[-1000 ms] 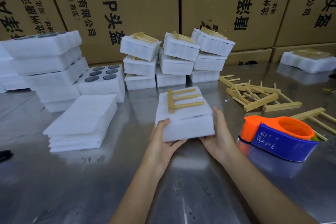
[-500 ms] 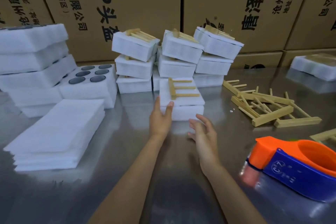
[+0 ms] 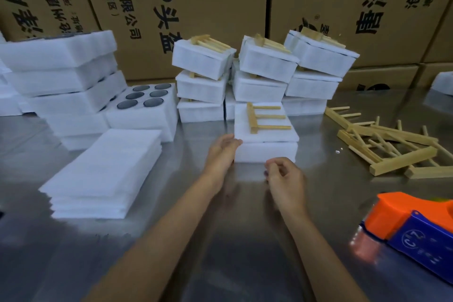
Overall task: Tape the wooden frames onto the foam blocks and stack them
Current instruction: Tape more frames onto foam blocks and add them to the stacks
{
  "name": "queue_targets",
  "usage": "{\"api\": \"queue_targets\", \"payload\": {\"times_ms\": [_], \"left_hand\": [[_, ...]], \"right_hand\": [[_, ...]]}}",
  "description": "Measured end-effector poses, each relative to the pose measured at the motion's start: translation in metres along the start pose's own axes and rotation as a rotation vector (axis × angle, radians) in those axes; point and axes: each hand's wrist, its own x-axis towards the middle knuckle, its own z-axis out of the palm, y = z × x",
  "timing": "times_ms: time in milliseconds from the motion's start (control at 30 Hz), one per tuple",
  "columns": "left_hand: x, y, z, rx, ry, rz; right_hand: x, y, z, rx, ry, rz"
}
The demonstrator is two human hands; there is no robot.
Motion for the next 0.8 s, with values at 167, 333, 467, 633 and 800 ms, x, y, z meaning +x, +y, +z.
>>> {"api": "queue_targets", "payload": {"times_ms": [167, 333, 467, 633, 800], "left_hand": [[0.050, 0.075, -0.106, 0.600, 0.284, 0.373], [0.103, 0.093, -0.177, 1.231, 0.349, 0.175], [0.114, 0.085, -0.190, 1.516, 0.224, 0.057], [0.119, 0.084, -0.186, 1.462, 0.251, 0.093], [0.109, 0.088, -0.178, 1.255, 0.367, 0.170]], "right_hand": [[-0.003, -0.004, 0.001, -0.034, 0.020, -0.035], [-0.005, -0.006, -0.001, -0.076, 0.005, -0.062], [0.000, -0.002, 0.001, -0.026, 0.008, -0.038], [0.003, 0.001, 0.003, 0.016, 0.016, -0.043], [0.005, 0.003, 0.003, 0.025, 0.013, -0.036]]}}
